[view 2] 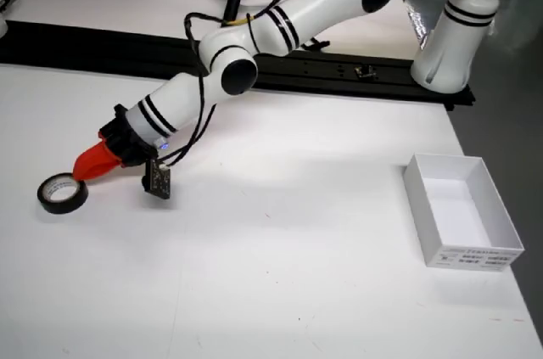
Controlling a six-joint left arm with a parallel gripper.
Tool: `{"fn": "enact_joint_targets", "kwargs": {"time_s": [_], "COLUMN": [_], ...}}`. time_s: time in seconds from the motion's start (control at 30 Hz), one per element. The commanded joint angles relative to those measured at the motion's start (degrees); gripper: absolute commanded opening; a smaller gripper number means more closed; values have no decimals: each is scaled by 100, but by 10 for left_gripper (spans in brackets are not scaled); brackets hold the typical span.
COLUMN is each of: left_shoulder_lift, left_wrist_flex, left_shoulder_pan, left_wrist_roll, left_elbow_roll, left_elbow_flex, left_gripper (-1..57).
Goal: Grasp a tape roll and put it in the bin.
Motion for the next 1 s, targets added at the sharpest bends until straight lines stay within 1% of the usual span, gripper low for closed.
{"fn": "enact_joint_targets", "kwargs": {"time_s": [0.03,0.47,0.57,0.63,0.73,0.77,0.8,1.0], "left_shoulder_lift": [10,10,10,10,10,10,10,10], "left_wrist_flex": [-66,118,329,593,769,821,874,1146], "left_shoulder_pan": [-14,-128,-84,-67,-67,-67,-67,-111], "left_wrist_roll": [103,121,15,-46,-108,-196,-407,-661], "left_elbow_roll": [2,2,2,11,28,72,230,283], "left_elbow_flex": [-58,56,74,118,144,144,144,170], "left_gripper": [-3,4,9,11,11,10,9,-4]}}
